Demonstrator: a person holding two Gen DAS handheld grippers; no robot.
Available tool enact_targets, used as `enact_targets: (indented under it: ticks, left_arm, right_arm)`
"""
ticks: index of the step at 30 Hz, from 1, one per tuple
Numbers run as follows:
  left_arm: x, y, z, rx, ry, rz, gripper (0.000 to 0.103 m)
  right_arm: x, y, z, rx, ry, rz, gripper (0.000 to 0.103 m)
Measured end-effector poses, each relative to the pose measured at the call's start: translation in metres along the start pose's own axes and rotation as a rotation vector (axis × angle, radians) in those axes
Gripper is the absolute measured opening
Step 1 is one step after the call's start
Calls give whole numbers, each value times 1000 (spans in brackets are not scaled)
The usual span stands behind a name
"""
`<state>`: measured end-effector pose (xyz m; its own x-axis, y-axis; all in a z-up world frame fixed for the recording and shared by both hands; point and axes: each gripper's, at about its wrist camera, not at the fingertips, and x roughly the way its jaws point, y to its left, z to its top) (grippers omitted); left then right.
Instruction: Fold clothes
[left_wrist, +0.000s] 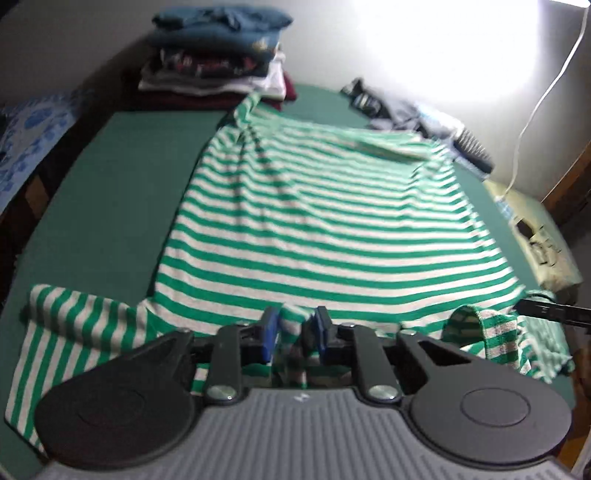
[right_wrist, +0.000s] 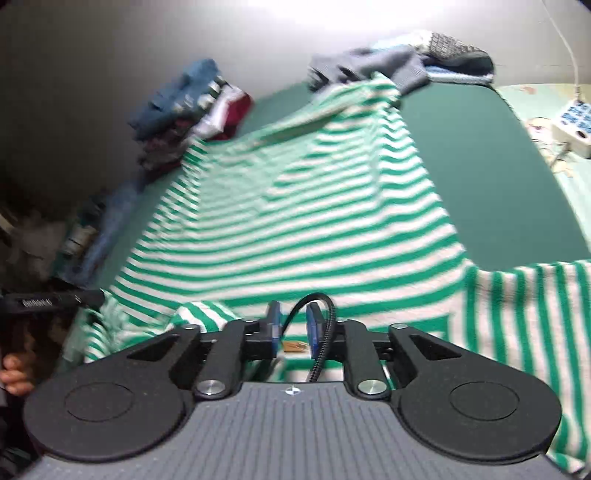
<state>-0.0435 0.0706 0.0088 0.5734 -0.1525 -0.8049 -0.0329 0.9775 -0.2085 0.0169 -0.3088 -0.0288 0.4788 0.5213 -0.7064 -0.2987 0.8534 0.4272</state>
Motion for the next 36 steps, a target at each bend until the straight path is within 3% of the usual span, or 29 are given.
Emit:
enact_targets:
  ticks: [2,4,6,9,12,15,18,22,26,29,36]
  left_arm:
    - [1,-2,-7,55,8,19,30]
    - [-10,-4,-15,134,-9,56,55]
    - [-27,-6,-25,210,-15,65,63]
    - [-55,-10,-39,305,7,25,66]
    - [-73,-26,-55,416,47,-34,84]
    - [-72,-41,-70,452,109,-122,85]
    - [-53,-49,-91,460,191,-129,80]
    - [-27,-47,-106,391,289,-70,75]
    - [-18,-53,-109,347,290,39,75]
    - [-15,-61,-108,306,292,79,75]
    - [-6,-73,-105,270,315,119,69]
  right_arm:
    - [-18,1,-5,-44,7,4,25]
    - [-37,3,-10,-89,13,11,28]
    - [-58,20,-16,-202,16,27,46]
    - [-74,37,-21,-288,109,158,46]
    - [-82,55,-25,-321,199,320,46]
    - [-86,68,-27,-382,258,361,46]
    - [-79,76,-27,-445,270,218,48]
    - [-58,93,-31,-437,243,141,48]
    - [-33,116,-45,-421,251,23,48]
    - [-22,133,-59,-469,254,-27,48]
    - [-13,138,-63,-395,281,-7,51]
